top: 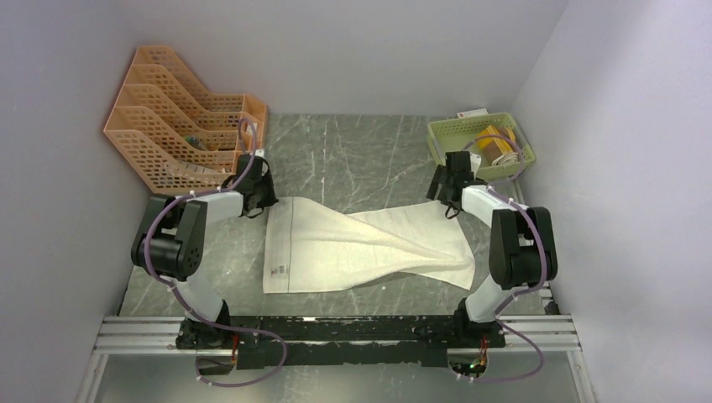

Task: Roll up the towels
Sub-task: Pick up the towel at the center of the board.

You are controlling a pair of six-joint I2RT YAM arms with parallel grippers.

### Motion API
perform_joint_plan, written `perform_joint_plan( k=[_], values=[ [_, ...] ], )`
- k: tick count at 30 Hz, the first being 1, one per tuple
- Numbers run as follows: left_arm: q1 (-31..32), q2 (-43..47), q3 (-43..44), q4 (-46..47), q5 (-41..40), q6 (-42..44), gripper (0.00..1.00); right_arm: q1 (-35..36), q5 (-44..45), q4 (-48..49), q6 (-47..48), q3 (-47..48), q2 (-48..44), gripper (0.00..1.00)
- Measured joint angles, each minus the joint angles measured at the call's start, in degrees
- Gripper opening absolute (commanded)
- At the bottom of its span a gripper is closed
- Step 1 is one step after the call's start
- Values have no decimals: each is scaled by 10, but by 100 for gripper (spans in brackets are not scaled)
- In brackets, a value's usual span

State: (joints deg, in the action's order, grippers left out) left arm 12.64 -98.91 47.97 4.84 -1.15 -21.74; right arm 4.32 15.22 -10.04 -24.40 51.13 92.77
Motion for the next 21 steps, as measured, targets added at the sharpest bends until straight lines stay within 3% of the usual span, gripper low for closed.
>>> perform_joint_plan(
  k=[6,13,19,21],
  values=[
    [2,6,0,-8,-2,-2,7,0,26,-19,17,35,52,86],
    [12,61,0,-97,-1,-4,7,0,31,-21,26,43,74,83],
    [12,104,27,-141,-2,1,7,2,28,-9,27,46,84,53],
    [12,110,31,-145,-2,2,7,2,21,0,26,47,89,48]
  ],
)
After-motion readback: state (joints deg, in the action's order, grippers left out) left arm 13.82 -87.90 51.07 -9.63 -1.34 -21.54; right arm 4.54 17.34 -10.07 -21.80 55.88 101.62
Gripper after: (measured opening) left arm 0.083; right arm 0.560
